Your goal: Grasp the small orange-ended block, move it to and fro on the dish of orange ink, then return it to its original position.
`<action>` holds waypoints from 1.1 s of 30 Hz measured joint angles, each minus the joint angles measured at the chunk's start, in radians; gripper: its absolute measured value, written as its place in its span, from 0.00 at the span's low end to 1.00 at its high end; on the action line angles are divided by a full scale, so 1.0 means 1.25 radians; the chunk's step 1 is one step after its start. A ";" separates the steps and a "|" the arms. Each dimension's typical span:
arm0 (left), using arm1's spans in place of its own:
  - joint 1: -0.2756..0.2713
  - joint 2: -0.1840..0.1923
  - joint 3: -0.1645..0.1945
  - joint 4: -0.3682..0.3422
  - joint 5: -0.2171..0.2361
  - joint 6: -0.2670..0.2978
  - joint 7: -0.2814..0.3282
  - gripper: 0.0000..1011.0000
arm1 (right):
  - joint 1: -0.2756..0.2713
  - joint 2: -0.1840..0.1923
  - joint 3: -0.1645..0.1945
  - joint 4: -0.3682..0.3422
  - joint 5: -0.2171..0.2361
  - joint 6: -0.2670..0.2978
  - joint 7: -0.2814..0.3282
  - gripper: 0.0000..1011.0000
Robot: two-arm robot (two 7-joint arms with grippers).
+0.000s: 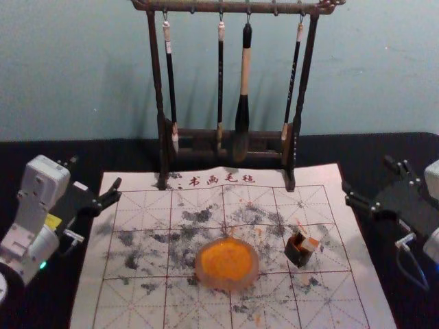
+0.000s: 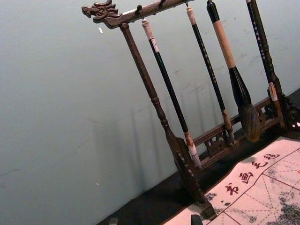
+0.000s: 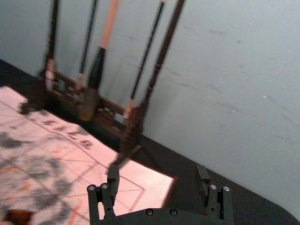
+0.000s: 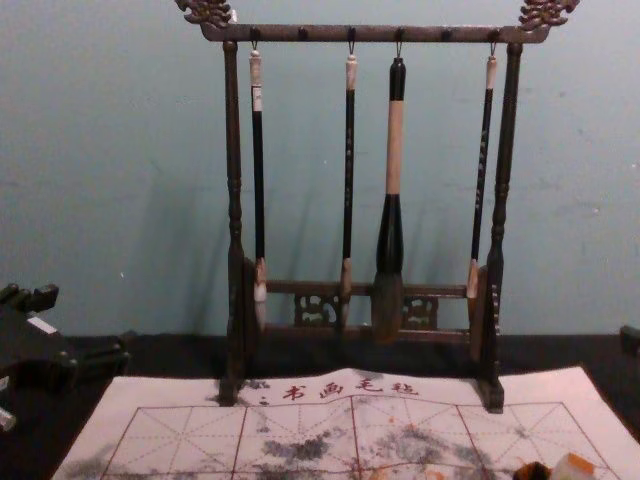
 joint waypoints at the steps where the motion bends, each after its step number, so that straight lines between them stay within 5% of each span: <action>1: 0.000 0.000 0.000 0.000 0.000 0.000 0.000 0.99 | -0.013 0.008 0.006 -0.012 0.011 -0.009 0.018 0.99; 18: 0.000 0.000 0.000 0.000 0.000 0.000 0.000 0.99 | -0.110 0.070 0.016 -0.092 0.105 -0.072 0.238 0.99; 33: 0.000 0.000 0.000 0.000 0.000 0.000 0.000 0.99 | -0.088 0.056 -0.013 -0.061 0.090 -0.012 0.324 0.99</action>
